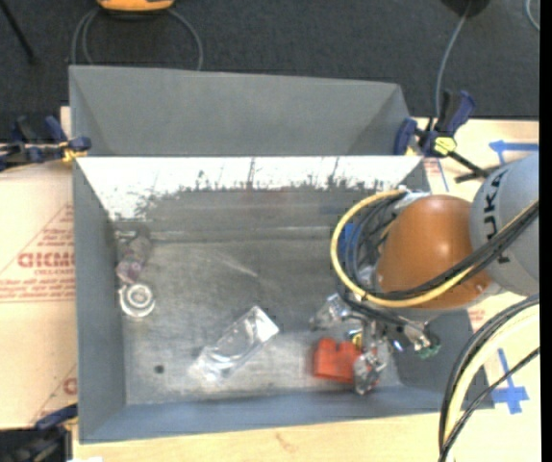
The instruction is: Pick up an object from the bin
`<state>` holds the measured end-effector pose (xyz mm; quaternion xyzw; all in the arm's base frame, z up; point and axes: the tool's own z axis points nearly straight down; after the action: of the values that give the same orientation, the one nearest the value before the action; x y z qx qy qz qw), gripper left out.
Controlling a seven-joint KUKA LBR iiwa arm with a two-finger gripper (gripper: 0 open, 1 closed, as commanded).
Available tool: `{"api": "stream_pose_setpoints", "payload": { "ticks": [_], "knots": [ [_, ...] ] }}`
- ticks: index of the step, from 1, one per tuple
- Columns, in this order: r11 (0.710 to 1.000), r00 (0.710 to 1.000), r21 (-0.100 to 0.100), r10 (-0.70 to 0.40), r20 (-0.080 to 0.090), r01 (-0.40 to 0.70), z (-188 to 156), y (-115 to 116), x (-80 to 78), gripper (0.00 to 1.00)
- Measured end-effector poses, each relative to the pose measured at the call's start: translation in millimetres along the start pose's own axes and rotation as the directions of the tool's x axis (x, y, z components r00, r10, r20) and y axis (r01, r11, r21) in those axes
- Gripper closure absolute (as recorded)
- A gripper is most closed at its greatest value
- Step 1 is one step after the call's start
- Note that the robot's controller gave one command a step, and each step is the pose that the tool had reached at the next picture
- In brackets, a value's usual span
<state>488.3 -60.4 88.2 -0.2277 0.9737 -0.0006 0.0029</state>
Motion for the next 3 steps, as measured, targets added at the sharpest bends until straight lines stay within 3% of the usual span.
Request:
{"api": "stream_pose_setpoints", "payload": {
  "ticks": [1, 2, 3],
  "knots": [
    [1.0, 1.0, 0.0, -0.002, -0.001, 0.002, -1.9, -0.1, 1.0, 1.0],
    [1.0, 1.0, -0.002, 0.009, 0.0, -0.009, 11.5, -9.2, -2.9, 1.0],
    [0.932, 0.932, 0.0, -0.362, -0.001, 0.362, 11.5, 10.5, -41.3, 1.0]
  ]
}}
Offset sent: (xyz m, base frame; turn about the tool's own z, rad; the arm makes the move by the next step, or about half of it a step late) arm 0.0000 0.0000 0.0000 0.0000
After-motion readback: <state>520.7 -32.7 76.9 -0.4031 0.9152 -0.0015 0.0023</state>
